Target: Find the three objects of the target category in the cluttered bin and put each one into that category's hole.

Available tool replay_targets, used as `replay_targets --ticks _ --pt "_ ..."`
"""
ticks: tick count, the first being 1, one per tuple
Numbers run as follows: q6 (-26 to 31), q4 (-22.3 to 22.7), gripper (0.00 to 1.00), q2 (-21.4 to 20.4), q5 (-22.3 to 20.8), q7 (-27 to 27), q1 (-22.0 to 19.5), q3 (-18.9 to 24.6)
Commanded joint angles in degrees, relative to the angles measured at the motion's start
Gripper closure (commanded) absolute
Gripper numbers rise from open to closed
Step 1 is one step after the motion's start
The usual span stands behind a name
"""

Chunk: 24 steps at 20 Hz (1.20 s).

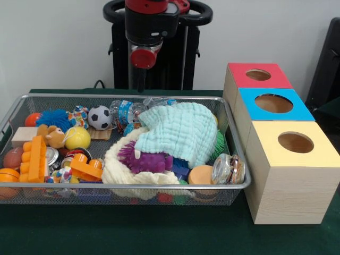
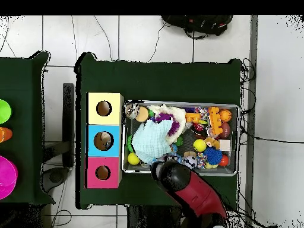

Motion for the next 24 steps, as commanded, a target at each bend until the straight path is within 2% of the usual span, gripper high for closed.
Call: replay_targets --ticks 1,12,15,20,24 --pt "0.4 -1.9 0.00 1.2 0.0 2.3 -3.1 7.1" --pt "-3.2 -3.1 0.00 3.5 3.4 9.0 1.1 7.2" --pt "-2.4 -4.6 0.00 4.6 4.6 10.8 3.1 6.3" --pt "-4.3 -4.6 0.00 5.3 6.1 10.3 3.0 7.1" --pt "-3.3 -4.8 0.00 5.3 6.9 9.8 3.1 7.0"
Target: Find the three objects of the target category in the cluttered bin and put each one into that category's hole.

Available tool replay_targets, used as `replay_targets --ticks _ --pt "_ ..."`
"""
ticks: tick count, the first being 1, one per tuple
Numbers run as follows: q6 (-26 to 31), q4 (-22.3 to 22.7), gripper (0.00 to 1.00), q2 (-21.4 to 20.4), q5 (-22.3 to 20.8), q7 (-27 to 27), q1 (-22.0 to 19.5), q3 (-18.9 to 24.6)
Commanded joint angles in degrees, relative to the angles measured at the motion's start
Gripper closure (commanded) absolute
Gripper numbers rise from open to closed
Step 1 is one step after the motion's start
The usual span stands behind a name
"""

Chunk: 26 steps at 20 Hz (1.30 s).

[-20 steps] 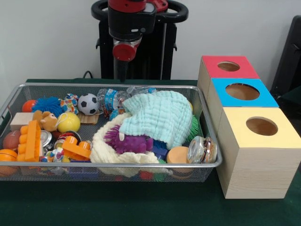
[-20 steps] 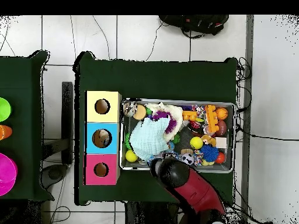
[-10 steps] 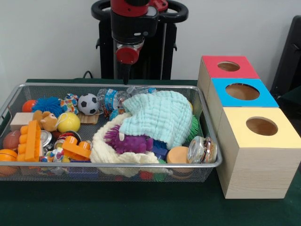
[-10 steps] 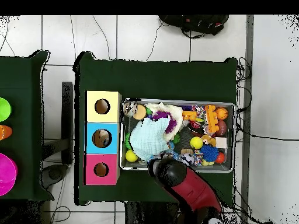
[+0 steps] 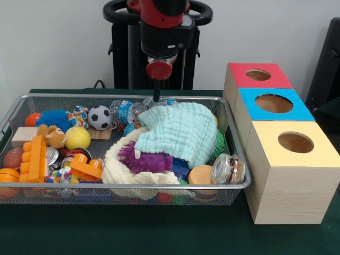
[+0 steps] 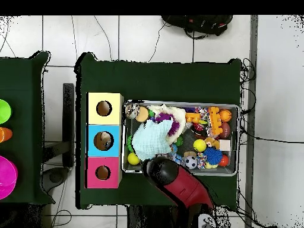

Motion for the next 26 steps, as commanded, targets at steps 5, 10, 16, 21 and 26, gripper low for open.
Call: replay_targets --ticks 5,10,16,21,26 --pt "-3.2 -3.9 0.00 1.8 4.5 8.6 -1.3 6.4" --pt "-7.1 -1.6 0.00 0.9 3.8 6.8 -3.5 8.8" --pt "-11.5 1.6 0.00 -0.1 2.2 6.1 -5.9 11.6" --pt "-16.5 4.6 0.00 0.1 0.6 7.7 -6.5 13.4" --pt "-25.2 6.3 0.00 2.4 -2.5 9.0 -8.4 15.8"
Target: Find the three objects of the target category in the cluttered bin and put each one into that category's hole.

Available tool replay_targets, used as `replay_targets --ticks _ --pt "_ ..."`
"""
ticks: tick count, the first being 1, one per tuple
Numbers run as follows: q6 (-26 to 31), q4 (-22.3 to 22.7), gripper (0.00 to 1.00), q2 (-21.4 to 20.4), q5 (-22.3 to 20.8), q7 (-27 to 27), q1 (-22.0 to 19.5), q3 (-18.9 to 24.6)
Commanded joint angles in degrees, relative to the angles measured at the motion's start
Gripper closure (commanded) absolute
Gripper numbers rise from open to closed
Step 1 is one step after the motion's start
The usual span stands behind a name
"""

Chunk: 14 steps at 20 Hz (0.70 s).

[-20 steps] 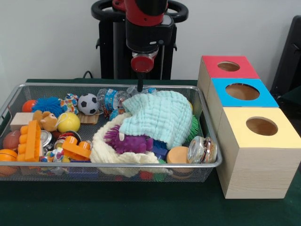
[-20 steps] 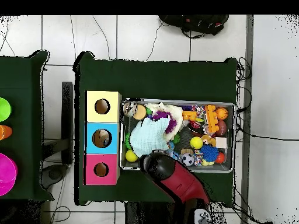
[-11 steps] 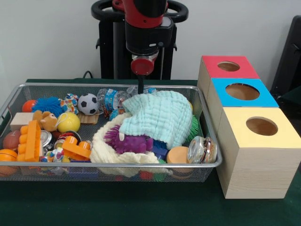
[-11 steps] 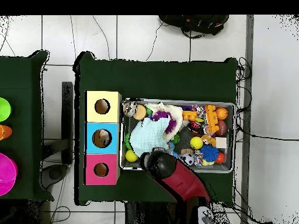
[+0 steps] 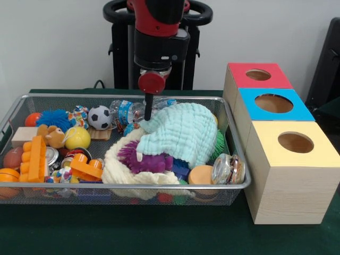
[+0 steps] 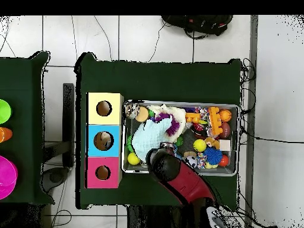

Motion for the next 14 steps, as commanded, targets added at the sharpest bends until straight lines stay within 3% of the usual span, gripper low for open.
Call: replay_targets --ticks 1,14 --pt "-11.0 5.6 0.00 2.8 -3.7 9.0 -2.7 8.8" --pt "-12.4 7.4 0.00 2.5 -4.4 9.0 -2.9 10.1"
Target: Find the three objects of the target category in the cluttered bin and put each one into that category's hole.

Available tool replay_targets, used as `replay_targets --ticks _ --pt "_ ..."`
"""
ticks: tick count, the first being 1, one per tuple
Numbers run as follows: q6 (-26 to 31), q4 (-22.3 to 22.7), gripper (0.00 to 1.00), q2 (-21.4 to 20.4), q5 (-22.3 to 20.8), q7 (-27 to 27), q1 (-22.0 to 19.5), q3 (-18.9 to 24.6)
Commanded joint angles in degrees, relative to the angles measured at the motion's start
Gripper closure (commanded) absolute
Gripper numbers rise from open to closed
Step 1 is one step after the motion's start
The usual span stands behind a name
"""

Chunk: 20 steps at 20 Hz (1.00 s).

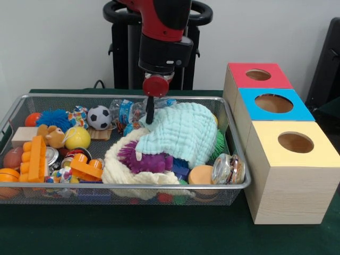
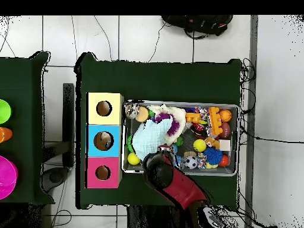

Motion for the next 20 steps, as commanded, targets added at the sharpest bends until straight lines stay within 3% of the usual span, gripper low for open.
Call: replay_targets --ticks 1,9,20 --pt "-1.9 3.5 0.00 1.4 -1.4 9.1 -1.1 6.9" --pt "6.2 4.9 0.00 -2.2 2.1 9.6 -0.6 7.6" --pt "9.0 5.0 0.00 -3.5 2.4 8.4 -1.8 7.7"
